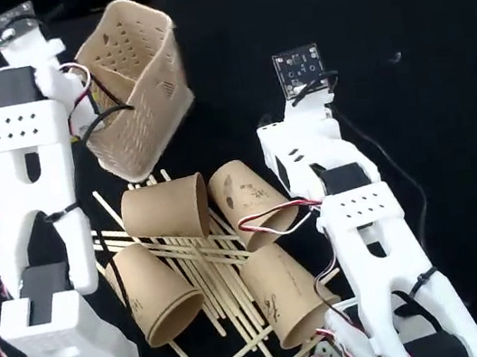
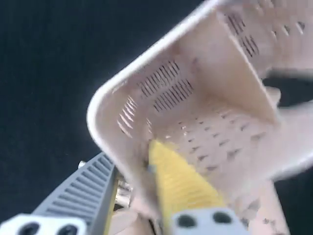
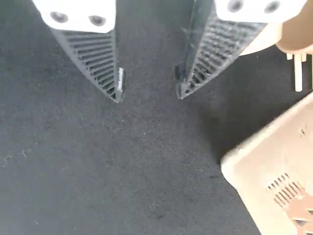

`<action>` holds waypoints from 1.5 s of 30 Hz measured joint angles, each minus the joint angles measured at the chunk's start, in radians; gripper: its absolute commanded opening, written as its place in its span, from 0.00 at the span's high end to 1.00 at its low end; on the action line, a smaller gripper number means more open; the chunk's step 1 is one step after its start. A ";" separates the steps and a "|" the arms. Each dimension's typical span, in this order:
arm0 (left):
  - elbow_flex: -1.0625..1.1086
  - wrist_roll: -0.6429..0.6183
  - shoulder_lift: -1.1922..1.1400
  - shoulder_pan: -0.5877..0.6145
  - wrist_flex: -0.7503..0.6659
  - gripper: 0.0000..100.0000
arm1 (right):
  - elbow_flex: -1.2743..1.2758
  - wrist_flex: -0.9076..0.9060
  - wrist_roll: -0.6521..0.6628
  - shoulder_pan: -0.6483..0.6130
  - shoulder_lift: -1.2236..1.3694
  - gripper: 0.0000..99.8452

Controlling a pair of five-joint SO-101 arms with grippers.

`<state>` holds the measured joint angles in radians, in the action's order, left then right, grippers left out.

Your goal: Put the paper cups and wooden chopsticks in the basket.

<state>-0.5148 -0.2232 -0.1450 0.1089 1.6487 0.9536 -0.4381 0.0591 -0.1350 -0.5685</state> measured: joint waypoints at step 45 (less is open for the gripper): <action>-0.199 0.218 0.262 0.055 0.094 0.76 | 0.000 0.000 0.000 0.000 0.000 0.83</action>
<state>-0.7142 -0.0054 0.1174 0.1642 1.7423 0.9536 -0.4381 0.0591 -0.1350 -0.5685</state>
